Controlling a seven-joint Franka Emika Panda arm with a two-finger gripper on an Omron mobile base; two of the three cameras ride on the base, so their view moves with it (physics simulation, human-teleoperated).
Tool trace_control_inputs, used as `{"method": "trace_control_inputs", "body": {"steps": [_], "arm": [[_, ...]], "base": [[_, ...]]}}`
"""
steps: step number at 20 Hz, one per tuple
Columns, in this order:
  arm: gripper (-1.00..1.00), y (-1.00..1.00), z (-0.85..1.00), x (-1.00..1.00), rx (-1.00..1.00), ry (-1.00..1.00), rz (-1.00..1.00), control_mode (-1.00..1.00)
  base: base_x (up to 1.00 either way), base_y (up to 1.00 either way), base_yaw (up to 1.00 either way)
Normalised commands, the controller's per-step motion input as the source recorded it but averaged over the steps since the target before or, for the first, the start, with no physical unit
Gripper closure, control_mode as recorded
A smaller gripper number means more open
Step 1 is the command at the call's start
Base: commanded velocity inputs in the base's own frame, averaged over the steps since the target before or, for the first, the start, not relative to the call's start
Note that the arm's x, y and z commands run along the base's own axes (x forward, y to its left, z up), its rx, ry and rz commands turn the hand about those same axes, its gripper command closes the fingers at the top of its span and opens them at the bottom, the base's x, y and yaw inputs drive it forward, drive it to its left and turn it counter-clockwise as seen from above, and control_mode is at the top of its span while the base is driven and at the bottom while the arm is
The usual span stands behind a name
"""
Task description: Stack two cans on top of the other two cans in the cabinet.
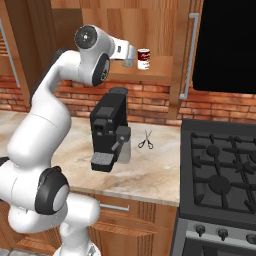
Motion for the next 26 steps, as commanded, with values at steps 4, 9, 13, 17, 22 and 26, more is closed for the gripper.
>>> {"method": "trace_control_inputs", "body": {"steps": [4,9,13,17,22,26], "arm": [[-1.0,-0.3,-0.01,-0.04,0.0,0.0,-0.17,-1.0],[-1.0,-0.35,0.0,0.0,0.0,0.0,-0.08,-1.0],[-1.0,-0.29,0.0,0.0,0.0,0.0,0.0,-1.0],[-1.0,-0.24,-0.07,0.0,0.0,0.0,0.0,-1.0],[-1.0,-0.02,-0.12,0.12,0.0,0.0,0.03,-1.0],[-1.0,0.0,-0.06,0.18,0.0,0.0,0.11,-1.0]], "base": [[0.0,0.0,0.0],[0.0,0.0,0.0],[0.0,0.0,0.0],[0.0,0.0,0.0],[0.0,0.0,0.0],[0.0,0.0,0.0]]}}
